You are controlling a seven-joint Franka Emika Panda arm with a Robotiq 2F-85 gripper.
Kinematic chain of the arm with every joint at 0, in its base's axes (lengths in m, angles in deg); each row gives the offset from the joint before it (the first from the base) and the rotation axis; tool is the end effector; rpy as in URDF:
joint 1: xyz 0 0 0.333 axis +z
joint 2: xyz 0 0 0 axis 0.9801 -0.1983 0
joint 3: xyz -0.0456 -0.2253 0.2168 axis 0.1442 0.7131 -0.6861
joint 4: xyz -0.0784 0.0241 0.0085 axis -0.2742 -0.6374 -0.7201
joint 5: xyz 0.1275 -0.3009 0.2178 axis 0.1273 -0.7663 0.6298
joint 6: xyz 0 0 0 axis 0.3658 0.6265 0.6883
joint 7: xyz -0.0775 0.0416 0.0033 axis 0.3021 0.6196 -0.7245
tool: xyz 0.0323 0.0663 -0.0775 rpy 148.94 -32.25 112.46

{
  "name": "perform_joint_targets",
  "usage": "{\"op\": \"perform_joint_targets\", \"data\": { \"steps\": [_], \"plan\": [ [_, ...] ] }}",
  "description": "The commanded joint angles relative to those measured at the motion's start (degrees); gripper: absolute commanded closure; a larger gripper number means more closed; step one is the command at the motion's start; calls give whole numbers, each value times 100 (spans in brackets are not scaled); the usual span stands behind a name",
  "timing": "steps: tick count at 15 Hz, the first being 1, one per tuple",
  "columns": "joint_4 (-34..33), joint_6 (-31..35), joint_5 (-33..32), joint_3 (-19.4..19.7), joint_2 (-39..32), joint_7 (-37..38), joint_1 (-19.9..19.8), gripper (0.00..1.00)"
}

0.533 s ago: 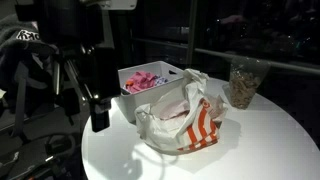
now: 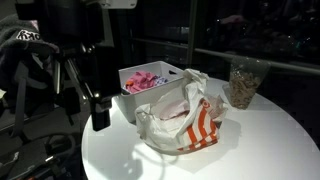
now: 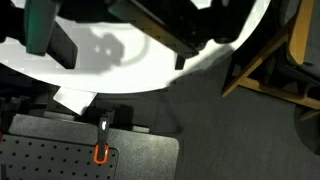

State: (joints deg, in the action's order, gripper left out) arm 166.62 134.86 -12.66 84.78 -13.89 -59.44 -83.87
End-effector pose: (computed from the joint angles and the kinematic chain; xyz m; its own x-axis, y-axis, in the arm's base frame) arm 0.3409 -0.0726 0.4208 0.9599 0.1672 -0.2250 0.2152 -0.9539 0.2091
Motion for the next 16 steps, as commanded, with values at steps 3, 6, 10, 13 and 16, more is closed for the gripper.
{"op": "perform_joint_targets", "data": {
  "steps": [3,6,10,13,16],
  "plan": [
    [-9,-22,-33,69,1,33,79,0],
    [-9,-22,-33,69,1,33,79,0],
    [-77,216,113,53,-314,-41,244,0],
    [-312,854,401,-48,-854,-128,616,0],
    [-755,1461,809,-184,-1498,-249,989,0]
  ]
}}
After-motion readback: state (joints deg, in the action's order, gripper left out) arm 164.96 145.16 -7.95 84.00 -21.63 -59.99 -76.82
